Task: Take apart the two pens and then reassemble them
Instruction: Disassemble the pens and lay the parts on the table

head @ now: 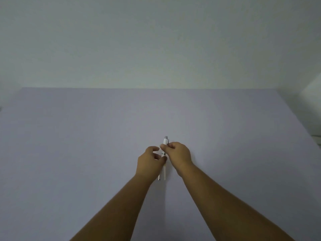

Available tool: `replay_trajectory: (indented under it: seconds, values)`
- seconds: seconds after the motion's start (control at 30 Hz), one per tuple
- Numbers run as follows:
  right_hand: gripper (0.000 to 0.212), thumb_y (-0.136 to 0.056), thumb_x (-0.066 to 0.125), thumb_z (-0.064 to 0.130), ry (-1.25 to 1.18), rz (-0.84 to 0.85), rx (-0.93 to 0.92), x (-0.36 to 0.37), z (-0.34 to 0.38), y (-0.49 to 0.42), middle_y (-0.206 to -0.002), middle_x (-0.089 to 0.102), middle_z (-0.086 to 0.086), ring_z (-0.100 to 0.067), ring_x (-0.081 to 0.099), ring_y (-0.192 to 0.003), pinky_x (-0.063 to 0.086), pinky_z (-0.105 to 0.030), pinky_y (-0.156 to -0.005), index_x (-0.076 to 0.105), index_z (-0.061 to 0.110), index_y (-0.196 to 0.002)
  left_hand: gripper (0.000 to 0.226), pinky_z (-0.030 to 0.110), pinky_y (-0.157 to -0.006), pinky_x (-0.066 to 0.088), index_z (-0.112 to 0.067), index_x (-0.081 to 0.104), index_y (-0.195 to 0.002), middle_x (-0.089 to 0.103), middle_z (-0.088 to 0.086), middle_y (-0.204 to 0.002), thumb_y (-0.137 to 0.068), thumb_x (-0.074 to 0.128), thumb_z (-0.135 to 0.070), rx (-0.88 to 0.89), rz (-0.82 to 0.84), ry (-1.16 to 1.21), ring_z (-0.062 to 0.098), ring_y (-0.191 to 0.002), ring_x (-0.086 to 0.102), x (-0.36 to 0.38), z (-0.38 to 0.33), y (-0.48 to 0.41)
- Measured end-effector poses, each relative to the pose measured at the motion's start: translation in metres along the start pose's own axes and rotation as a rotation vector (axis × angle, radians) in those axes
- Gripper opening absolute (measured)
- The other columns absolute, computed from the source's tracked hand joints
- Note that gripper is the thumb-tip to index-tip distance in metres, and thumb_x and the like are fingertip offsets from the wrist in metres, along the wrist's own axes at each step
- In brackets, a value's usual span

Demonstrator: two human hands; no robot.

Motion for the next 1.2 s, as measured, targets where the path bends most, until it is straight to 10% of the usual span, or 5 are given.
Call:
replay_trajectory:
  seconds: [0.3,0.57,1.0,1.2]
  values:
    - [0.031,-0.086,0.059,0.034,-0.203,-0.131,0.110,-0.022,0.013,-0.006,-0.063,0.055,0.000,-0.019,0.052,-0.065,0.047,-0.036,-0.072,0.060,0.021,-0.058,0.024,0.038,-0.080,0.055,-0.009,0.070,-0.080,0.063,0.003,-0.072,-0.088,0.060,-0.029,-0.049,0.223,-0.024,0.018,-0.068,0.058,-0.002,0.005,0.013]
    - [0.024,-0.083,0.063,0.029,0.340,-0.019,0.071,-0.016,-0.028,-0.002,-0.062,0.058,-0.001,-0.021,0.054,-0.067,0.034,-0.026,-0.052,0.063,0.009,-0.069,0.025,0.026,-0.069,0.058,-0.002,0.070,-0.082,0.068,0.008,-0.075,-0.087,0.064,-0.025,-0.151,0.147,0.167,0.019,-0.067,0.063,-0.012,0.028,0.011]
    - [0.027,-0.078,0.073,0.021,0.263,-0.128,0.083,-0.005,-0.044,-0.003,-0.087,0.059,-0.004,-0.024,0.060,-0.081,0.045,-0.028,-0.070,0.058,0.008,-0.096,0.017,0.019,-0.060,0.053,-0.009,0.070,-0.085,0.072,0.009,-0.083,-0.086,0.066,-0.026,-0.160,0.125,0.163,0.018,-0.071,0.066,-0.009,0.031,0.006]
    - [0.032,-0.078,0.073,0.024,0.229,-0.149,0.098,-0.006,-0.047,-0.001,-0.081,0.053,0.002,-0.008,0.051,-0.060,0.038,-0.019,-0.053,0.055,0.009,-0.100,0.014,0.015,-0.056,0.050,-0.013,0.069,-0.081,0.071,0.003,-0.078,-0.086,0.066,-0.026,-0.160,0.136,0.160,0.014,-0.068,0.066,-0.009,0.029,0.007]
Point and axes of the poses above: each hand's wrist, its own y-axis away from the middle knuckle, its own x-axis out of the palm, z = x × y, the point moved 3 cm from there along -y, towards the middle knuckle
